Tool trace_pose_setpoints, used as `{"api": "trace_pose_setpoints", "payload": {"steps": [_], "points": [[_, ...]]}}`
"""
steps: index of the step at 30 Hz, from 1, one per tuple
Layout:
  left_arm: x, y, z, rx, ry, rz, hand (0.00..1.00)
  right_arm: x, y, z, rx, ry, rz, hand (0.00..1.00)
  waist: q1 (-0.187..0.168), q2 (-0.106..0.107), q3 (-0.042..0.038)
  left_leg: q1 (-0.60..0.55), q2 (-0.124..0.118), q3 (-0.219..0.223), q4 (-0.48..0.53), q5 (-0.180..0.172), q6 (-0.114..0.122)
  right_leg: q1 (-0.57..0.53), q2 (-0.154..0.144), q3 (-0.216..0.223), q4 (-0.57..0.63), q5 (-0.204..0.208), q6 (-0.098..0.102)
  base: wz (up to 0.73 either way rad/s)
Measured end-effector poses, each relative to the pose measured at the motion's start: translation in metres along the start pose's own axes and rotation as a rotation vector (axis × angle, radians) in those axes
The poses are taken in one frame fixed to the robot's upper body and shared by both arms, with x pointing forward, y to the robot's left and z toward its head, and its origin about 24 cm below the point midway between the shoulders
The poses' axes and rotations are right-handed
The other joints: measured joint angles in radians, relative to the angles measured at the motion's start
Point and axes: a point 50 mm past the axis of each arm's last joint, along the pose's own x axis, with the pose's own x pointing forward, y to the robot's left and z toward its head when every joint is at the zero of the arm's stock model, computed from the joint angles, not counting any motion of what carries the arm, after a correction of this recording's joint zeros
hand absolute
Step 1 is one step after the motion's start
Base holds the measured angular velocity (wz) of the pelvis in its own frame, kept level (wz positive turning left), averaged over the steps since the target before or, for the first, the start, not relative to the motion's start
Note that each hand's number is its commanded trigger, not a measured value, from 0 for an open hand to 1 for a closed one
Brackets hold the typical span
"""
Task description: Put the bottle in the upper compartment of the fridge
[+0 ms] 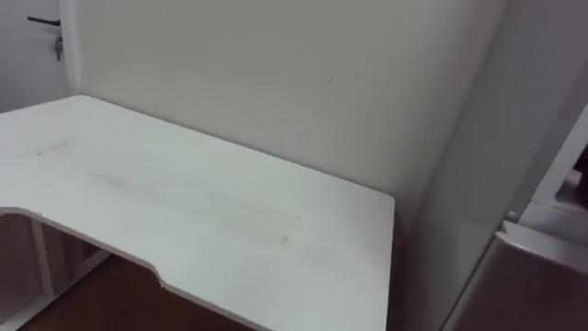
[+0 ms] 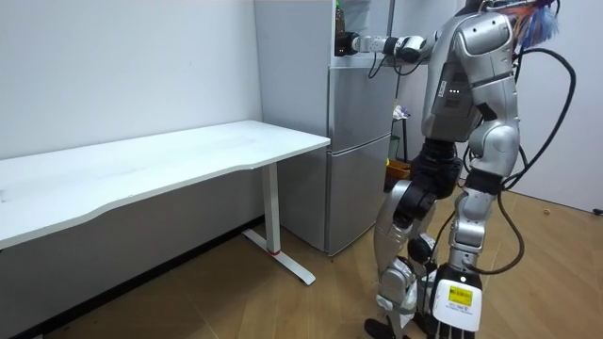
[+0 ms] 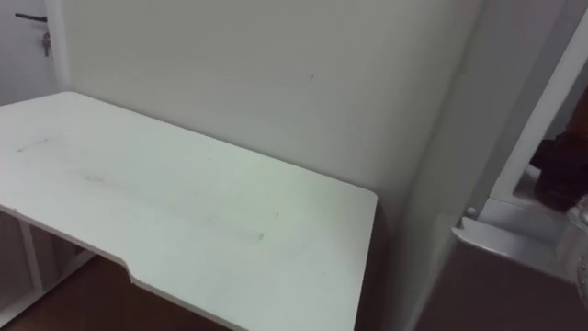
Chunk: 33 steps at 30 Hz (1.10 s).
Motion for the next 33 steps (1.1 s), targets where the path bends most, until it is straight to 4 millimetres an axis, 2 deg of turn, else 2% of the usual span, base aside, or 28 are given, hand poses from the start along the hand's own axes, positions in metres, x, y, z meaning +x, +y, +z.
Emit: {"api": "trace_pose_setpoints", "payload": {"steps": [8,10,12,17,18,22,24,33], "points": [[0.001,0.000,0.002,0.007,0.004,-0.003,0.00,0.007,-0.008,0.002,-0.025,0.007,-0.019,1.00,0.031,0.007,0.0037,-0.027,0.008,0.000,0.028,-0.005,-0.006,-0.016,0.014,-0.001,0.000,0.007,-0.012,-0.02],[0.001,0.001,0.004,0.013,-0.003,-0.002,0.00,0.008,-0.008,0.005,-0.016,0.001,-0.021,1.00,0.034,0.011,0.0076,-0.041,0.013,0.000,0.039,-0.006,-0.008,-0.024,0.014,-0.011,0.000,0.010,-0.015,0.00],[0.001,0.001,0.006,0.026,-0.012,0.000,0.00,0.008,-0.007,0.007,-0.009,-0.011,-0.019,0.02,0.034,0.012,0.0083,-0.053,0.015,-0.003,0.040,-0.004,-0.010,-0.034,0.013,-0.021,0.000,0.011,-0.017,0.02],[0.001,0.001,0.015,0.037,-0.044,0.005,0.00,0.008,-0.006,0.009,0.004,-0.031,-0.010,0.00,0.037,0.014,0.0119,-0.062,0.016,-0.005,0.041,0.008,-0.022,-0.046,0.015,-0.022,-0.013,-0.006,-0.029,0.04],[0.001,0.000,0.018,0.042,-0.054,0.003,0.00,0.008,-0.006,0.010,0.008,-0.036,-0.007,0.00,0.038,0.014,0.0149,-0.062,0.017,-0.005,0.040,0.010,-0.024,-0.046,0.017,-0.022,-0.015,-0.006,-0.033,0.00],[0.000,-0.003,0.023,0.068,-0.075,-0.003,0.00,0.008,-0.005,0.011,0.029,-0.047,0.013,0.00,0.035,0.014,0.0184,-0.058,0.020,-0.004,0.031,0.016,-0.024,-0.047,0.019,-0.019,-0.016,-0.004,-0.043,-0.01],[0.000,-0.005,0.029,0.076,-0.092,-0.001,0.00,0.008,-0.003,0.011,0.030,-0.051,0.032,0.00,0.035,0.015,0.0257,-0.056,0.023,0.002,0.028,0.018,-0.026,-0.047,0.022,-0.010,-0.017,-0.003,-0.049,-0.06],[0.000,-0.006,0.033,0.080,-0.108,-0.003,0.00,0.006,0.003,0.011,0.035,-0.060,0.103,0.00,0.030,0.011,0.0265,-0.043,0.030,0.025,0.024,0.013,-0.027,-0.041,0.024,0.005,-0.017,-0.002,-0.051,-0.07]]}}
